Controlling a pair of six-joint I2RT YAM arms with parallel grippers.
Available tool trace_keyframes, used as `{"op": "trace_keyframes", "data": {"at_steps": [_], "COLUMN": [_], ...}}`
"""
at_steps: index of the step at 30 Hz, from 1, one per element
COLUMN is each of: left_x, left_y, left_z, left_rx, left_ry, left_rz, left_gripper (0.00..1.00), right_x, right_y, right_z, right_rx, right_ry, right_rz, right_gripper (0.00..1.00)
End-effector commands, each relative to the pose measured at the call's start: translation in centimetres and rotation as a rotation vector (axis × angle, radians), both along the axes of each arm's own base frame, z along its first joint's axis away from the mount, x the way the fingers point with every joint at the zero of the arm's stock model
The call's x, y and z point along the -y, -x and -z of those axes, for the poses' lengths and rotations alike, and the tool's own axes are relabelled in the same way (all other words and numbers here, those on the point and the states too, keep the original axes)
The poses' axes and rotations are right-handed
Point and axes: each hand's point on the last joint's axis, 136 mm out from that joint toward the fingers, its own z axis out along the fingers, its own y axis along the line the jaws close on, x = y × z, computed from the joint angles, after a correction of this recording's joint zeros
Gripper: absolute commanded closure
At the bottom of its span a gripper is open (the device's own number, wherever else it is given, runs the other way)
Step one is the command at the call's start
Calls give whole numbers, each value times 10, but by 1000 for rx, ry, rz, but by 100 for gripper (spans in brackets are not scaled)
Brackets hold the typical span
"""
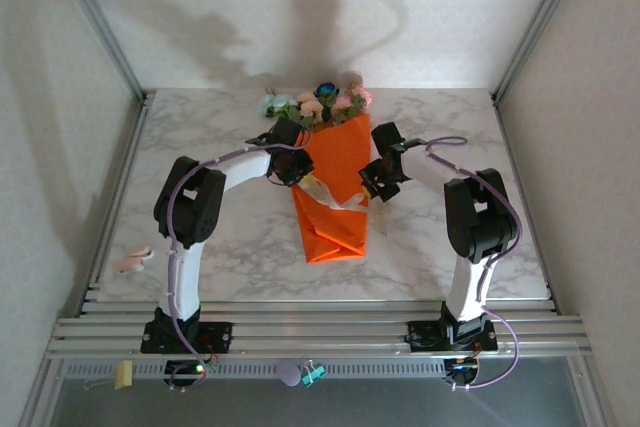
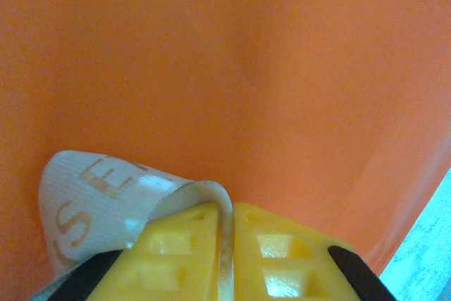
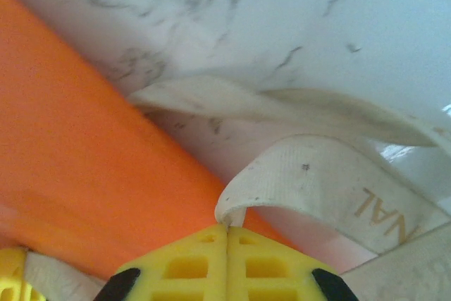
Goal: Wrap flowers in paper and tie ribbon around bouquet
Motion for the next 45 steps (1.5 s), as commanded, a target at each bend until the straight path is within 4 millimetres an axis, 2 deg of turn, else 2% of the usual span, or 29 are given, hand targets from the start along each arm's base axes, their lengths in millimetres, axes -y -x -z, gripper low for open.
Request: {"op": "trace_keyframes", "data": {"at_steps": [1, 5, 8, 12, 14, 17, 19, 21, 24, 33, 38, 41, 45], "left_x": [-2, -4, -10, -8, -12, -27, -33, -30, -26, -22, -16, -12, -9], "left_y": [-3, -3, -3, 7, 17, 37, 49, 59, 71, 60, 50, 41, 39], "left_z": [2, -9, -34, -66, -70, -66, -66, -62, -45, -10, -5, -2, 2], "left_rx": [-2, 13, 59, 105, 90, 38, 36, 33, 1, -74, -49, -48, -50], "left_ry": [-26, -46, -75, -75, -88, -158, -190, -214, -285, -461, -464, -470, -461], "left_rz": [13, 13, -9, -10, -13, -23, 0, 50, 127, 173, 152, 145, 141], "left_gripper": [82, 68, 58, 51, 50, 50, 55, 59, 63, 61, 56, 56, 56], "right_x": [0, -14, -23, -24, -23, -22, -23, -24, -24, -25, -25, -26, -27], "right_y": [-2, -14, -24, -31, -32, -34, -36, -38, -39, -39, -39, -39, -38], "right_z": [-34, -40, -33, -25, -24, -23, -22, -22, -22, -22, -22, -22, -22], "right_rx": [86, 124, 121, 115, 117, 121, 123, 124, 124, 130, 133, 133, 134], "right_ry": [77, 100, 108, 136, 148, 158, 158, 156, 155, 148, 142, 140, 134], "right_rz": [-67, -157, -212, -259, -270, -276, -277, -279, -278, -283, -284, -285, -285], "right_gripper": [100, 100, 100, 100, 100, 100, 100, 100, 100, 100, 100, 100, 100]}}
